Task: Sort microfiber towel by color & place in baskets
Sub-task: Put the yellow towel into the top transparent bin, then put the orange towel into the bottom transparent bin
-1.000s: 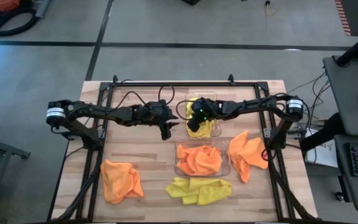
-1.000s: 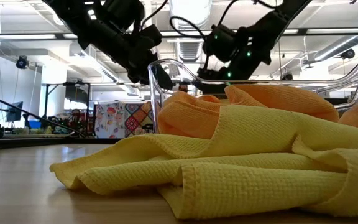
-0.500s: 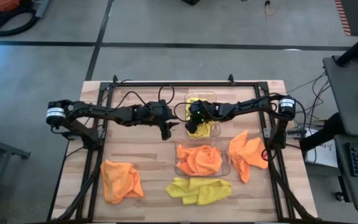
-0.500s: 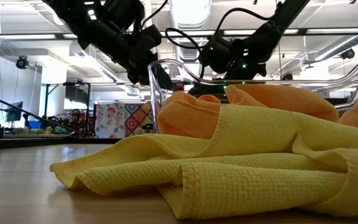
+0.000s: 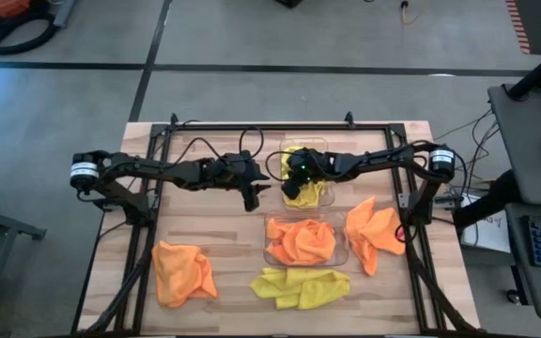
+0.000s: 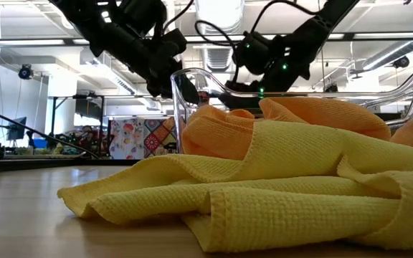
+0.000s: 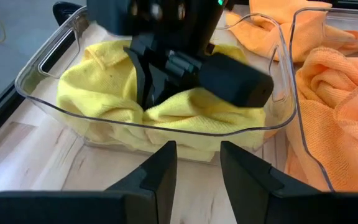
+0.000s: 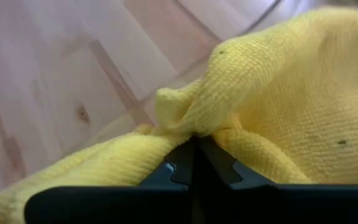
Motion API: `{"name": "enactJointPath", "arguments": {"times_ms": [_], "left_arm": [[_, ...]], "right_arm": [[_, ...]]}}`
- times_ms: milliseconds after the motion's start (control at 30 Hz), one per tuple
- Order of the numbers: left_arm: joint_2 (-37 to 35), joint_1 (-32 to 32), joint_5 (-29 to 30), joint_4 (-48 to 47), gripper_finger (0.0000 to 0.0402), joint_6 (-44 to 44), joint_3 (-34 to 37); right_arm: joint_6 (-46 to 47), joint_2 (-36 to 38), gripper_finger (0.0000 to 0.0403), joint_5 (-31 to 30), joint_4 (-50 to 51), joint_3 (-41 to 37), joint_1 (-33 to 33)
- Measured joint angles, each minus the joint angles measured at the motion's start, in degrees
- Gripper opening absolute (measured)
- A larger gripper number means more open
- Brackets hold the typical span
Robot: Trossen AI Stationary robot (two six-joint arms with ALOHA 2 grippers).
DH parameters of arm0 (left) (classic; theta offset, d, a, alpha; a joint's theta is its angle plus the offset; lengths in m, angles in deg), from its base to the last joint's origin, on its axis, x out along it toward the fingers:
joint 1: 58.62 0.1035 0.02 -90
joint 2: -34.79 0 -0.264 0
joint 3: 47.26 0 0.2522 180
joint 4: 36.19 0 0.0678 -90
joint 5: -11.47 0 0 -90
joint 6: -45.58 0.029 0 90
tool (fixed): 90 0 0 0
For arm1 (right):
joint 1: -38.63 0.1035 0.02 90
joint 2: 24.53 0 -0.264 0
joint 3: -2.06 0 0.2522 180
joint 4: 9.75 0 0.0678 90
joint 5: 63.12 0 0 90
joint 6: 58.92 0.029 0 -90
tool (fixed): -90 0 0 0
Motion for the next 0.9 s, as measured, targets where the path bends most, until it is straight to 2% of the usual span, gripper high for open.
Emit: {"name": "enactJointPath", "arguments": {"times_ms": [300,700,900], "left_arm": [[-0.8,0.0,0.0,0.0,0.0109,-0.3,0.0],[-6.1,0.0,0.0,-0.6,0.0109,-0.6,-0.1],[-10.1,-0.1,0.0,-5.7,0.0109,-4.1,-0.1]], "right_arm": [[-0.4,4.8,0.0009,0.0,1.5,0.0,0.0],[-0.9,10.3,0.0009,0.1,5.7,0.0,0.0],[-2.6,17.2,0.0009,-1.4,21.0,3.1,-0.1]]}}
